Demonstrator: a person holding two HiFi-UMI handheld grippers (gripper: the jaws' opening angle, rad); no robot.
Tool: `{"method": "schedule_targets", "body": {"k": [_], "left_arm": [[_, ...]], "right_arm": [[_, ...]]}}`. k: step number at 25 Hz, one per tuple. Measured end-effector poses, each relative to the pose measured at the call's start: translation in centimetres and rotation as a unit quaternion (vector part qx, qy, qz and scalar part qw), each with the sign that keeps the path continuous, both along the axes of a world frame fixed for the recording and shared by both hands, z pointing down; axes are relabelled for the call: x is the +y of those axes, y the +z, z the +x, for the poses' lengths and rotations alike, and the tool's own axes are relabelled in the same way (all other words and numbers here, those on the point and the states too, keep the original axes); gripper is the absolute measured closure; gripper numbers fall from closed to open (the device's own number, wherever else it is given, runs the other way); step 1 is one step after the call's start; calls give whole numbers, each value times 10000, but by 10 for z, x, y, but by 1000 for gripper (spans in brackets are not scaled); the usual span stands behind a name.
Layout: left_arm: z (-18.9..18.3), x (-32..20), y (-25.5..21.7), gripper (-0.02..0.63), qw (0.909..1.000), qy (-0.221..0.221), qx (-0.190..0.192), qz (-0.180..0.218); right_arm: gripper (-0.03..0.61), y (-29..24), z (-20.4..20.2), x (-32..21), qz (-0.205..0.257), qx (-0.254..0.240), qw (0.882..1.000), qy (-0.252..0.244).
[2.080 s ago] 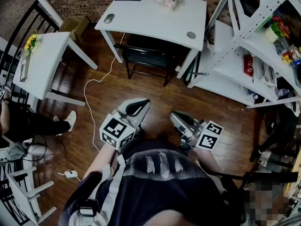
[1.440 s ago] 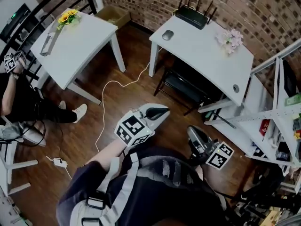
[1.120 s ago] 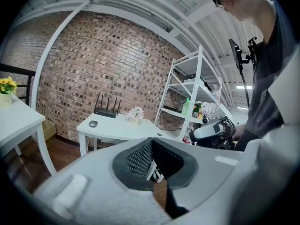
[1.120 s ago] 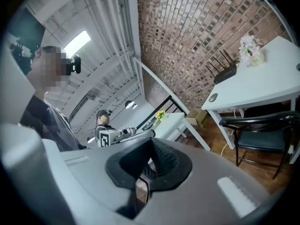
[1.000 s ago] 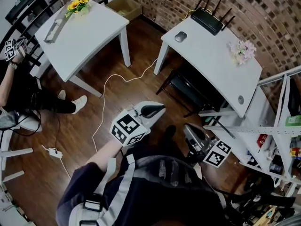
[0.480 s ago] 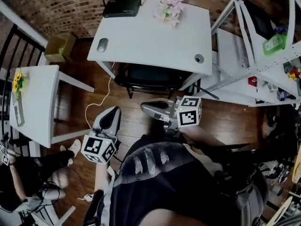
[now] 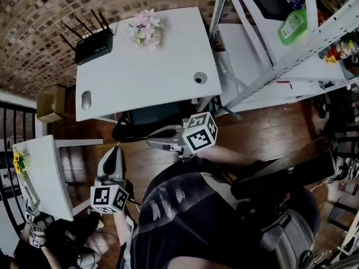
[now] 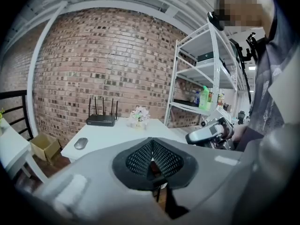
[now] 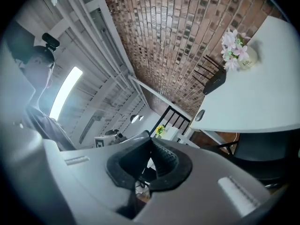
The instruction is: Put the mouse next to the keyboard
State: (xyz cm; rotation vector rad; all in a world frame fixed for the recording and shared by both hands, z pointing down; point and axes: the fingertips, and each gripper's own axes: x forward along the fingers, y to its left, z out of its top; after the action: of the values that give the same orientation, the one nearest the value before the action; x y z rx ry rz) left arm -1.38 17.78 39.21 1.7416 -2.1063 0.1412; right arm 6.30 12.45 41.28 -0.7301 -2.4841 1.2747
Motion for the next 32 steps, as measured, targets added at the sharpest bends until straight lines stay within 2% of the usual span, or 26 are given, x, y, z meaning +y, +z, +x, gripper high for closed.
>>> {"method": "schedule_targets", "body": {"k": [7, 12, 15, 19, 21, 24, 27, 29, 32], "left_arm": [[-16, -37, -4, 611, 9998, 26, -175, -81], [-51, -46, -1, 611, 9993, -27, -289, -242], [-80, -40, 10, 612, 9989, -129, -361, -263], [-129, -36, 20, 611, 9993, -281, -138, -194], [-156, -34, 22, 611, 9991, -327, -162, -204], [-192, -39, 40, 611, 9988, -277, -256, -313], [-228, -34, 58, 611, 9969, -594, -281, -428], [-255, -35, 63, 611, 9961, -714, -195, -488], [-293, -27, 83, 611, 9945, -740, -159, -718]], "right_arm": [[575, 9, 4, -34, -133, 172, 9997, 110], [575, 13, -9, -42, -201, 230, 9993, 205], [575, 19, -22, -45, -182, 375, 9988, 270], [575, 19, -47, -58, -143, 541, 9965, 623], [575, 15, -64, -62, -187, 588, 9951, 766], [575, 8, -81, -60, -179, 662, 9939, 860], [575, 4, -101, -56, 198, 694, 9958, 562], [575, 7, -116, -56, 344, 791, 9940, 673], [575, 13, -137, -55, 279, 977, 9904, 938]]}}
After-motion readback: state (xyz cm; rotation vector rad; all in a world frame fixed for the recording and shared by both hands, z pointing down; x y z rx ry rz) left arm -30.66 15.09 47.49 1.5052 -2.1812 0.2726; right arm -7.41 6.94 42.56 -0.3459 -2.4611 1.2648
